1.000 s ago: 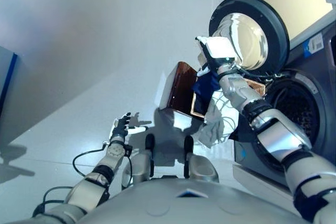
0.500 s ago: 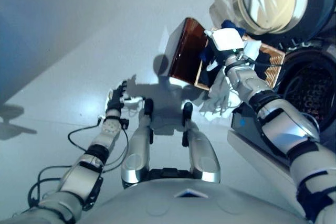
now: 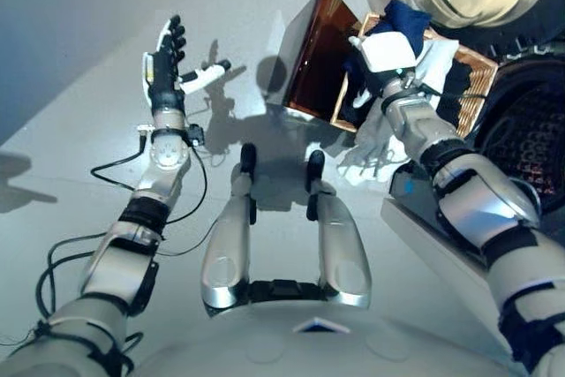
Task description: Pick up the clothes and place them into the washing machine
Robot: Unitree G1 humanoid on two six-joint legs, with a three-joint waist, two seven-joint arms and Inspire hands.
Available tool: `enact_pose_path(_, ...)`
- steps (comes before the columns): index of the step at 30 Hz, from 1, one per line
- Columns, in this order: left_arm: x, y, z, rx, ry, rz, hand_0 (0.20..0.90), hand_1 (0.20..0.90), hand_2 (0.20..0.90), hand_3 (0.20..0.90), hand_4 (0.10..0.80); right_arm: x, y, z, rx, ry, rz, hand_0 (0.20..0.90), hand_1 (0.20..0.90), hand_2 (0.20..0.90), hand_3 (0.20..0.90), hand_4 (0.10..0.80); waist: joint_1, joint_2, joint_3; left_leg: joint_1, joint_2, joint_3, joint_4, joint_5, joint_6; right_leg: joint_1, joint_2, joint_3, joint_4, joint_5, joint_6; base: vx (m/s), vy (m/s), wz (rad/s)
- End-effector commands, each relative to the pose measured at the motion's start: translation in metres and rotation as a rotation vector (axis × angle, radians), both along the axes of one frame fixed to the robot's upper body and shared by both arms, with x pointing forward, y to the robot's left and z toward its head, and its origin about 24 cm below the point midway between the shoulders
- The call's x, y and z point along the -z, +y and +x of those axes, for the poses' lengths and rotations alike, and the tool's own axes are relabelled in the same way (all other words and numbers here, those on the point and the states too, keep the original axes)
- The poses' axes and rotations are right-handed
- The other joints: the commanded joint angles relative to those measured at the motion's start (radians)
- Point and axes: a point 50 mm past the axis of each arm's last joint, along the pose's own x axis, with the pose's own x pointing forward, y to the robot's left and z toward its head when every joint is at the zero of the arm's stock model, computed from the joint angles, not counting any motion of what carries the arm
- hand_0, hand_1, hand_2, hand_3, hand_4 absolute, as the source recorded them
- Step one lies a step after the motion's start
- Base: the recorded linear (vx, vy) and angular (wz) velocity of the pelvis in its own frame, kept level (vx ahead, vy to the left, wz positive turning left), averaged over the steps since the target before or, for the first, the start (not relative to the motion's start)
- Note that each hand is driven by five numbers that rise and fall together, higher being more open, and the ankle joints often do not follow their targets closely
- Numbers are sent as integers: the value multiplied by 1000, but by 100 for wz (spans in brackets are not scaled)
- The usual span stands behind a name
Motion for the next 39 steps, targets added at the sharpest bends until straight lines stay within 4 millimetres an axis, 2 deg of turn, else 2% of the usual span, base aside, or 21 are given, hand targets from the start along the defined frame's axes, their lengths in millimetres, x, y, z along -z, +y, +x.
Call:
enact_pose_path(1, -37, 2, -5, 10, -217, -61, 900, 900, 900, 900, 800, -28, -20, 8, 63, -84, -147, 900, 900, 900, 900, 800, 1, -4, -67, -23, -16, 19, 179, -165, -56, 24, 6, 21, 2, -55, 39, 0, 0, 0)
enact_pose_path(4, -41, -4, -10, 47, -246, -83, 900, 900, 900, 900, 800, -31, -39, 7, 144, -70, -232, 900, 900, 900, 900, 800, 10, 15, -63, -18, -19, 17, 150, -150, -55, 15, 7, 23, 1, -58, 35, 10, 3, -2)
enact_pose_path(9, -44, -6, -13, 71, -260, -84, 900, 900, 900, 900, 800, -35, -51, 5, 182, -52, -307, 900, 900, 900, 900, 800, 18, 34, -58, -13, -24, 12, 127, -136, -57, 13, 8, 22, 2, -62, 30, 6, -3, 1)
enact_pose_path(10, -43, -7, -15, 85, -256, -85, 900, 900, 900, 900, 800, -37, -60, 4, 215, -38, -335, 900, 900, 900, 900, 800, 21, 44, -56, -10, -27, 9, 115, -127, -59, 12, 5, 18, 2, -64, 28, 0, 0, 0)
enact_pose_path(16, -37, -8, -17, 86, -236, -92, 900, 900, 900, 900, 800, -50, -68, 5, 238, -57, -423, 900, 900, 900, 900, 800, 28, 71, -51, -3, -28, 5, 84, -107, -60, 3, 3, 21, 5, -66, 25, -8, -1, 5)
enact_pose_path(23, -47, -3, -22, 59, -298, -110, 900, 900, 900, 900, 800, -67, -82, 4, 266, -90, -503, 900, 900, 900, 900, 800, 41, 118, -34, -39, -43, -3, 71, -85, -62, -58, -5, 24, 35, -72, 26, -42, -4, 5)
enact_pose_path(24, -48, -2, -23, 48, -302, -118, 900, 900, 900, 900, 800, -69, -84, 3, 276, -93, -507, 485, 485, 485, 485, 504, 44, 122, -32, -54, -45, -4, 84, -88, -62, -74, -6, 23, 51, -77, 25, -63, -24, 7)
enact_pose_path(25, -49, 0, -23, 38, -310, -124, 900, 900, 900, 900, 800, -74, -86, 4, 282, -113, -497, 263, 263, 263, 263, 345, 47, 127, -30, -65, -48, -4, 95, -89, -63, -87, -5, 25, 65, -78, 26, -38, -11, 11)
enact_pose_path(26, -49, 0, -23, 38, -310, -124, 900, 900, 900, 900, 800, -74, -86, 4, 282, -113, -498, 200, 200, 200, 200, 300, 47, 127, -31, -67, -48, -4, 97, -90, -63, -90, -5, 25, 67, -79, 26, -22, -2, 10)
enact_pose_path(32, -45, 3, -29, 17, -305, -137, 900, 900, 900, 900, 800, -76, -90, 2, 296, -125, -504, 200, 200, 200, 200, 300, 41, 134, -33, -79, -55, -7, 116, -97, -63, -104, -9, 27, 100, -93, 25, 3, -13, 9)
enact_pose_path(33, -44, 6, -28, 7, -300, -123, 900, 900, 900, 900, 800, -118, -80, 13, 288, -223, -502, 200, 200, 200, 200, 300, 39, 125, -41, -68, -55, -6, 109, -98, -61, -98, -5, 32, 98, -93, 24, 30, 12, 2)
enact_pose_path(36, -48, 10, -28, -11, -317, -128, 900, 900, 900, 900, 800, -107, -68, 15, 247, -229, -453, 200, 200, 200, 200, 300, 34, 120, -41, -41, -51, -4, 92, -97, -57, -74, -2, 36, 83, -87, 25, 0, 0, 0)
enact_pose_path(39, -52, 10, -27, -13, -333, -130, 900, 900, 900, 900, 800, -99, -64, 15, 235, -220, -426, 200, 200, 200, 200, 300, 28, 116, -36, -20, -48, -3, 73, -87, -55, -52, -1, 38, 60, -74, 25, -2, 3, 1)
